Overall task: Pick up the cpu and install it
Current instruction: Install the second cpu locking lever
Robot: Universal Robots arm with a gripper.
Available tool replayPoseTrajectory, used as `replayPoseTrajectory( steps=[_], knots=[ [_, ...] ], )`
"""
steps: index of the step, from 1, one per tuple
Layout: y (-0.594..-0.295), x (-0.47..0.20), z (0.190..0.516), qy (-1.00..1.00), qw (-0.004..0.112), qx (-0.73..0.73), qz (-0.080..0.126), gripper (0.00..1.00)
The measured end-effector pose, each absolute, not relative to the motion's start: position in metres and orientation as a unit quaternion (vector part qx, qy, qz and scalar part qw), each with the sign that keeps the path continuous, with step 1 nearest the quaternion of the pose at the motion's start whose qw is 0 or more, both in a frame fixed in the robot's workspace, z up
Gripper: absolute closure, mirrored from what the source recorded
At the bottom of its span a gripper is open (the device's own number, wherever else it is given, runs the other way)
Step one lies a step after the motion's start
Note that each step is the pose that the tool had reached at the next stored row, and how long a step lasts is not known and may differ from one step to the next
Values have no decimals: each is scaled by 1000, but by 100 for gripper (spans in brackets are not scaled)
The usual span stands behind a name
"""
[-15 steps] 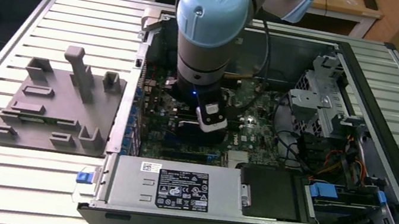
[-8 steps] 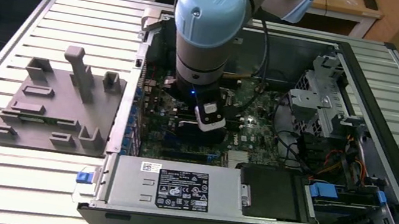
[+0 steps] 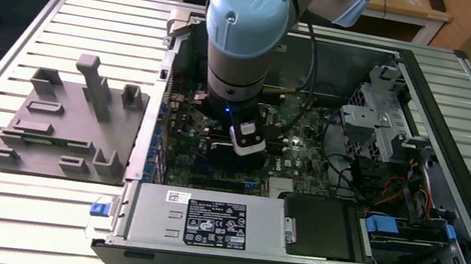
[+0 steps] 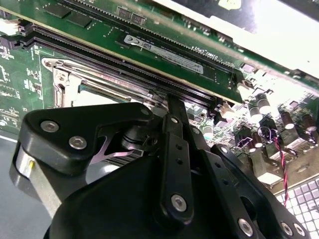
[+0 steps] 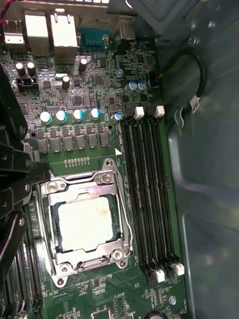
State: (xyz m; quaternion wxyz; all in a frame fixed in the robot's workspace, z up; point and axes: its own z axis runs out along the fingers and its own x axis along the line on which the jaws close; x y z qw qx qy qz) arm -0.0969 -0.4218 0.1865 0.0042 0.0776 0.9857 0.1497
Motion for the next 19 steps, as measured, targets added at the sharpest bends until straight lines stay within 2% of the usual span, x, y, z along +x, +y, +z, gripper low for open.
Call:
replayPoseTrajectory(
  steps=[19],
  knots=[
    [-414, -100, 187, 986, 5, 78, 148, 89]
  ],
)
